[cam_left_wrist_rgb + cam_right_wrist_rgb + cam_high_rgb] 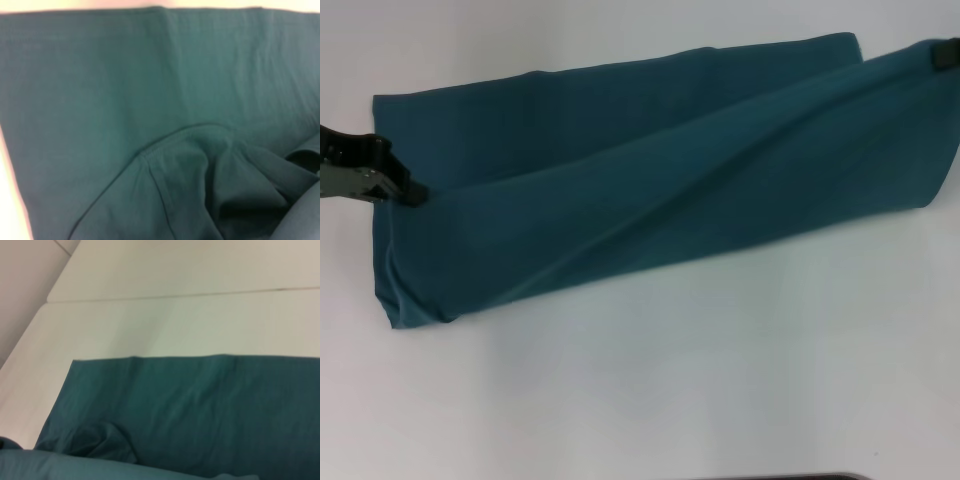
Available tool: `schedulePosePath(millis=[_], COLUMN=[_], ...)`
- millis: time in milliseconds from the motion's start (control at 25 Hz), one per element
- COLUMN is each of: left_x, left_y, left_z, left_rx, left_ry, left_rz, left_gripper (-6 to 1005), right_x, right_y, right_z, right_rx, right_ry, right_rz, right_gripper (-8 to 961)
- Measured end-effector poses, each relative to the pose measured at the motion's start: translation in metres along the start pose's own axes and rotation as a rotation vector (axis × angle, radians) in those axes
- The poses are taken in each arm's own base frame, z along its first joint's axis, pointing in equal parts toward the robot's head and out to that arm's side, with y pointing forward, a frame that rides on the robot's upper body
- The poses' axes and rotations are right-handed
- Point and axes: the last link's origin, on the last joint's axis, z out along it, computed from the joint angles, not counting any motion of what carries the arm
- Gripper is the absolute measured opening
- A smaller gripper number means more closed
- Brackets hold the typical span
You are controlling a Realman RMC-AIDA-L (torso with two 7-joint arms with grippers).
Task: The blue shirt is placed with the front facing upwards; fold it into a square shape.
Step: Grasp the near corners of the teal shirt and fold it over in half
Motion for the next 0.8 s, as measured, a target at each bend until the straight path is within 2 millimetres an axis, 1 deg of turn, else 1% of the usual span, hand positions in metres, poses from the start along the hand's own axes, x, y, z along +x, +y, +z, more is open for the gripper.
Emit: schedulePosePath(millis=[120,240,400,480,640,800], left_x=[0.001,0.003,0.002,0.002,0.004,0.011], left_y=[0.001,0.001,-0.001,-0.001,-0.001,0.003], left_z=[-0.001,-0.005,-0.005,-0.004,-0.005,-0.005], left_rx=[0.001,0.004,0.007,0.007,0.007,0.011], left_ry=[0.011,0.035,0.039,0.041,0.055,0.074], left_rz=[0.005,0.006,0.003,0.002,0.002,0.013], left_gripper=[6,6,6,6,6,6], right_x=[0.001,-0.001,0.003,0.007,0.019,0.024], right_y=[0.001,0.001,-0.007,-0.008,-0.012,-0.017], right_z=[0.002,-0.004,-0.006,-0.006,0.006,0.011], right_rx=[-0.004,-0.017,-0.013,-0.026,0.009,0.021], right_ry=[0.006,-0.034,-0.091,-0.099,0.011,0.031], right_rz=[0.005,0.015,0.059,0.064,0.083,0.109], right_gripper=[27,27,28,29,30,31])
